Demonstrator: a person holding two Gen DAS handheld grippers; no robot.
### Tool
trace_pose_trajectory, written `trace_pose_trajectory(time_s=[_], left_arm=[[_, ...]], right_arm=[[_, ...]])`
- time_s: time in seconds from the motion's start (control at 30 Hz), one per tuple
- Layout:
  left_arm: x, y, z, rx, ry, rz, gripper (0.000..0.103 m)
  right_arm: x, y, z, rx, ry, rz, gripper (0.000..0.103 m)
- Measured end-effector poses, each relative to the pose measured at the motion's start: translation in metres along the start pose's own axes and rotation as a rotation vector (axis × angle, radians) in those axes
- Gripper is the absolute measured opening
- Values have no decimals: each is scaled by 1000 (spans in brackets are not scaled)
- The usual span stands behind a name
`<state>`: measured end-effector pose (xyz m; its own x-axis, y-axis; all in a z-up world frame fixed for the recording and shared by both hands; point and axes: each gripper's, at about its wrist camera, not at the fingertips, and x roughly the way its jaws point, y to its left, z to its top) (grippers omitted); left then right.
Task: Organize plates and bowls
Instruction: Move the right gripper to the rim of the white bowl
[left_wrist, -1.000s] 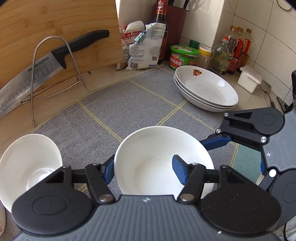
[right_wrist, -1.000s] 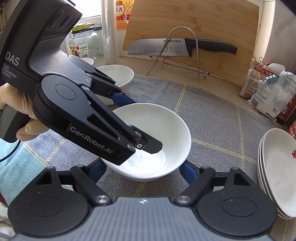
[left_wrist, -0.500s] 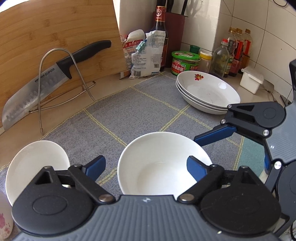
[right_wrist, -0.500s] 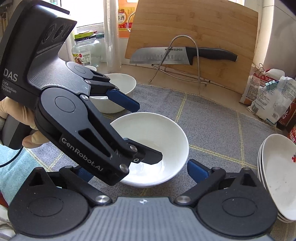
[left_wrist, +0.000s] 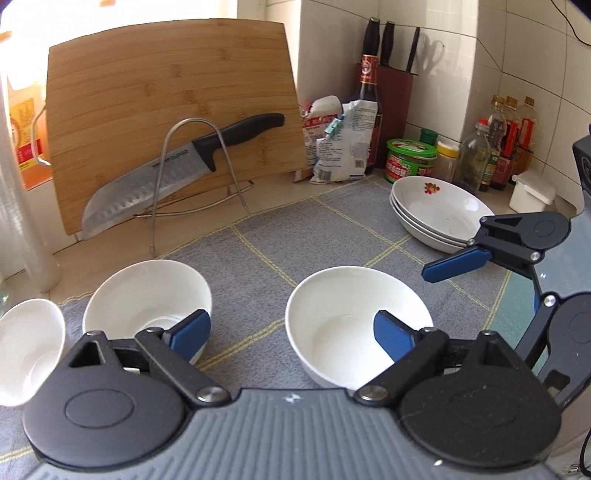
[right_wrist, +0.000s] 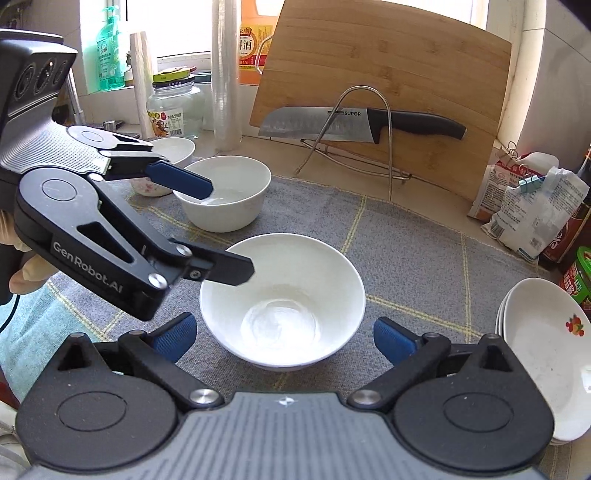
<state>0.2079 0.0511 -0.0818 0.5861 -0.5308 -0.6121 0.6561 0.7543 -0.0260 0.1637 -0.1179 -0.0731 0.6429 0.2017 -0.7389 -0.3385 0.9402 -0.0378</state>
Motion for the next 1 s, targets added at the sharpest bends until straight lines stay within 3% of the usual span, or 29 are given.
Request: trace_pose_trajectory(time_s=[0.23, 0.4, 0.7, 1.0], left_arm=[[-14, 19, -21, -60, -19, 192, 95], [-15, 32, -34, -78, -2, 259, 95], [-5, 42, -39, -69, -9, 339, 95], [12, 48, -38, -98, -26, 366, 95]], right_arm=[[-2, -2, 3, 9, 0, 1, 103], [1, 1, 14, -15, 0, 18, 103], [19, 7, 55, -92, 0, 87, 103], [52, 14, 99, -163, 24, 141, 103]])
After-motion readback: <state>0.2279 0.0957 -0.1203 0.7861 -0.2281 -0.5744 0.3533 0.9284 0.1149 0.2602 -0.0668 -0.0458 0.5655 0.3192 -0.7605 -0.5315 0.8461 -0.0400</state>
